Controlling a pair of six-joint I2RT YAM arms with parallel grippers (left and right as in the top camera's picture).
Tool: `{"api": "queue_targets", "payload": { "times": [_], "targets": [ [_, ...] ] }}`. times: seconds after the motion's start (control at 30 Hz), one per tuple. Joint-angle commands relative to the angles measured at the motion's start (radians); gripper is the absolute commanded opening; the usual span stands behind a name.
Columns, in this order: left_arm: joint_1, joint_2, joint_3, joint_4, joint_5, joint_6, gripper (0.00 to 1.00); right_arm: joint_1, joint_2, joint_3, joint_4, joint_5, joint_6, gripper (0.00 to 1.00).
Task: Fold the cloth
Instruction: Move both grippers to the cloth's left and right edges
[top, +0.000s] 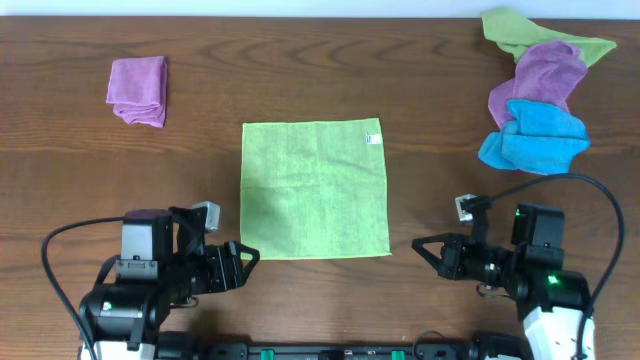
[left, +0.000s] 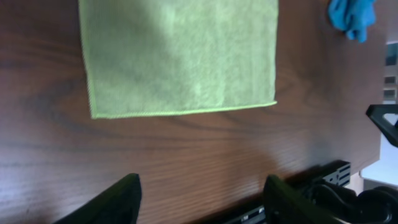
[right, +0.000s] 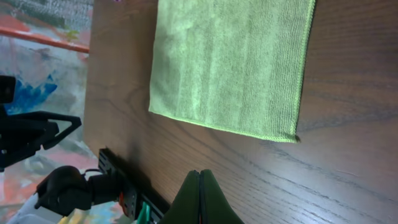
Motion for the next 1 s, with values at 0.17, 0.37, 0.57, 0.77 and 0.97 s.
{"api": "queue_targets", "payload": {
  "times": [0.17,0.37,0.57,0.77,0.97],
  "targets": [
    [-0.252,0.034,0.024,0.002,-0.221,-0.025,0.63,-0.011,0.035,0.002,0.005,0.006,0.01,0.02],
    [-0.317,0.034,0.023,-0.008,-0.34,-0.183,0.7,-0.006,0.043,0.002,0.002,0.006,0.046,0.02],
    [-0.268,0.063,0.021,-0.001,-0.426,-0.259,0.89,0.01,0.119,0.002,0.043,0.01,0.017,0.05],
    [-0.185,0.193,0.013,0.022,-0.382,-0.188,0.92,0.01,0.256,0.002,0.122,0.036,-0.051,0.5],
    [-0.143,0.362,-0.043,0.115,-0.283,-0.175,0.91,0.01,0.443,0.002,0.222,0.036,-0.105,0.51]
  ]
}}
